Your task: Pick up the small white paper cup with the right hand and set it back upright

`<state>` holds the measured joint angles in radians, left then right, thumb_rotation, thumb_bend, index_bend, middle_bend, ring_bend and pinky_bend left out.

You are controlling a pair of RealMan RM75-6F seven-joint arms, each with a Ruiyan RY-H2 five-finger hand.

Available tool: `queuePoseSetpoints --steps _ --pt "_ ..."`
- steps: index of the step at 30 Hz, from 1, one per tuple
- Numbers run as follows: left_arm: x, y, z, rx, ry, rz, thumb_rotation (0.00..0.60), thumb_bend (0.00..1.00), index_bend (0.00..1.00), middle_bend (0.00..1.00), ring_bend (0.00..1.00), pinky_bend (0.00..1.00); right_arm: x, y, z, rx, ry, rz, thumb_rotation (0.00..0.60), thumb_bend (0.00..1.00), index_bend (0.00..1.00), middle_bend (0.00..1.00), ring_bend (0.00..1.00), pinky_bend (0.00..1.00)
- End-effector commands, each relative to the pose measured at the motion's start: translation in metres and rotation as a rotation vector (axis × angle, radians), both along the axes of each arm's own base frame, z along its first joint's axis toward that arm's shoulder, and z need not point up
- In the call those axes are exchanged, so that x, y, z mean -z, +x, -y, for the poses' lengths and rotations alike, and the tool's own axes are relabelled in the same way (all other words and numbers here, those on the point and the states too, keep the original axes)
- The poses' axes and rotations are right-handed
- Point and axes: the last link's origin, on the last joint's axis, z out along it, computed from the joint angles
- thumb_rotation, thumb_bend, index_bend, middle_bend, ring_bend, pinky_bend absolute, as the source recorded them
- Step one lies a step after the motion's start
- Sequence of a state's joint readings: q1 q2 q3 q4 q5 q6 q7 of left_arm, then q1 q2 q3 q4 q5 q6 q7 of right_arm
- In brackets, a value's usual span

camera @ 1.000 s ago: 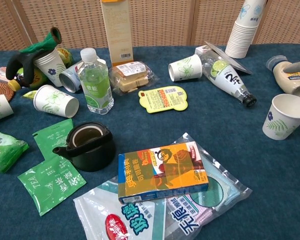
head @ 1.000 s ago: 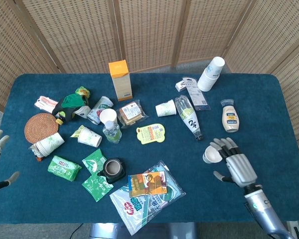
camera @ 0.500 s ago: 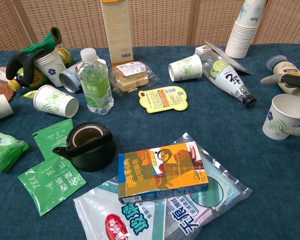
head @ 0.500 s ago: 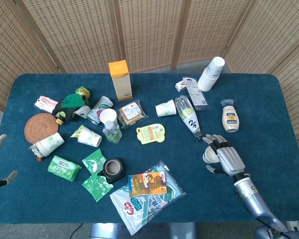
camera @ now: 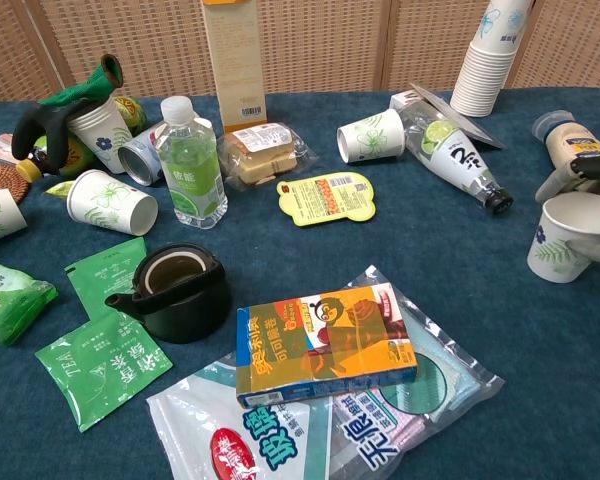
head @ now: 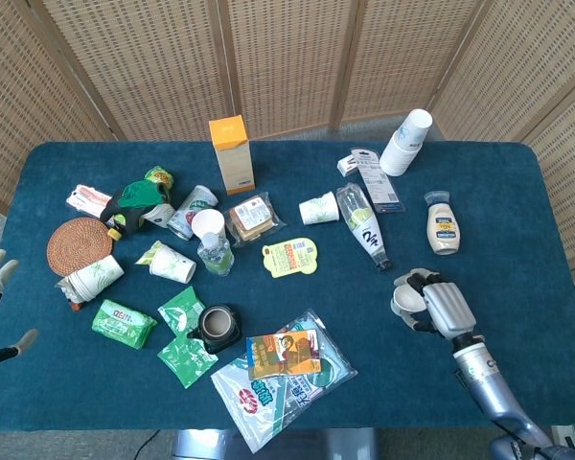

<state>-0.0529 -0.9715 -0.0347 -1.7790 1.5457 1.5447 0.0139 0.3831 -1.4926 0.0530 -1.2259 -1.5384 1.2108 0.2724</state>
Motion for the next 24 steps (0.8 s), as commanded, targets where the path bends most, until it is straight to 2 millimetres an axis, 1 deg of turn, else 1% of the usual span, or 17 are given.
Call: queuePoseSetpoints --steps 1,5,12,17,21,24 --pt "0.0 0.0 0.0 0.0 0.001 0.001 0.6 0.25 0.0 0.0 0.0 0.0 0.001 0.0 -0.001 0.0 -0.001 0.005 0.6 0.39 0.35 0.37 0.22 0.28" --pt "-0.001 0.0 0.0 0.001 0.002 0.003 0.6 0.25 0.0 0.0 0.0 0.0 0.002 0.005 -0.003 0.004 0.002 0.05 0.6 0.4 0.35 0.37 0.22 0.28" --pt "0.0 0.001 0.001 0.003 -0.001 0.004 0.6 0.25 0.0 0.0 0.0 0.0 0.002 0.02 -0.001 0.096 0.025 0.322 0.6 0.4 0.35 0.37 0.22 0.27" --pt "0.002 0.001 0.0 0.004 -0.008 0.003 0.6 0.25 0.0 0.0 0.0 0.0 0.009 0.028 0.002 0.133 0.018 0.431 0.6 0.39 0.35 0.37 0.22 0.28" --pt "0.001 0.001 0.001 0.006 -0.007 0.004 0.6 0.25 0.0 0.0 0.0 0.0 0.018 0.028 0.002 0.201 0.025 0.542 0.6 0.39 0.35 0.37 0.22 0.28" --pt "0.001 0.001 0.001 0.004 -0.004 0.007 0.6 0.25 0.0 0.0 0.0 0.0 0.024 0.022 0.002 0.236 0.028 0.573 0.6 0.39 0.35 0.37 0.22 0.28"
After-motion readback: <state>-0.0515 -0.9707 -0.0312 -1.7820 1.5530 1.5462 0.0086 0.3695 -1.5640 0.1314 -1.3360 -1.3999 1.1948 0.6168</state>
